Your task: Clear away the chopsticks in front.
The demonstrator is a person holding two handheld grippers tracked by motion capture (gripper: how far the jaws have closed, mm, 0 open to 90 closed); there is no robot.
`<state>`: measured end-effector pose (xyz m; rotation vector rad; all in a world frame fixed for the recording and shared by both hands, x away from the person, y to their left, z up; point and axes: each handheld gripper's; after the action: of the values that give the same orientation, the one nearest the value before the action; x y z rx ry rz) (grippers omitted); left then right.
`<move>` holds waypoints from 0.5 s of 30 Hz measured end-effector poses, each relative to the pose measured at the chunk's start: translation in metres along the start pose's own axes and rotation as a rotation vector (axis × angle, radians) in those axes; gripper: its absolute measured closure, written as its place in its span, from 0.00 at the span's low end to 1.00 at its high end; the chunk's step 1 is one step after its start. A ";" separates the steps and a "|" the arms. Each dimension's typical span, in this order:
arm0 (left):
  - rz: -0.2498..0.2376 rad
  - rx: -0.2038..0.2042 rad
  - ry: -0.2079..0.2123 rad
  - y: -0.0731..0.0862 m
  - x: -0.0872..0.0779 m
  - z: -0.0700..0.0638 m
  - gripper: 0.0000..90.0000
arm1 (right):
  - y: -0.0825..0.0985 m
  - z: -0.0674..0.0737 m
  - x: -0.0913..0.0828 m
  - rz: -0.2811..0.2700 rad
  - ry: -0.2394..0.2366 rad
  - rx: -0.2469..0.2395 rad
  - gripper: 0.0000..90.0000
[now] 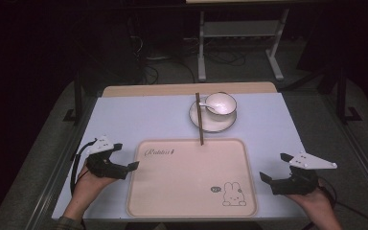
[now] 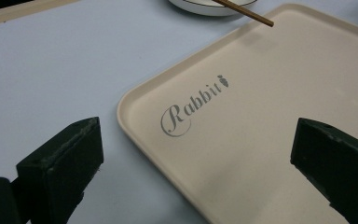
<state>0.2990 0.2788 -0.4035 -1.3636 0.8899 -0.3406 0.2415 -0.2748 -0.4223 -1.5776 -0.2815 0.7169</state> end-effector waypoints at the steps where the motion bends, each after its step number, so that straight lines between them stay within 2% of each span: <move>1: 0.000 -0.002 0.006 -0.002 0.003 -0.001 0.02 | 0.000 0.000 0.000 -0.002 0.002 0.000 0.00; 15: -0.010 0.019 0.054 -0.023 0.043 -0.010 0.02 | -0.002 0.001 0.002 -0.011 -0.006 -0.004 0.00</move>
<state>0.3252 0.2374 -0.3964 -1.3466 0.9227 -0.3946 0.2427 -0.2725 -0.4213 -1.5766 -0.2954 0.7127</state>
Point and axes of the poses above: each handheld gripper's, and its own axes: x roughly forward along the jaws, y roughly out of its underside, z roughly to its left, and after that the axes turned 14 degrees about -z, right-handed
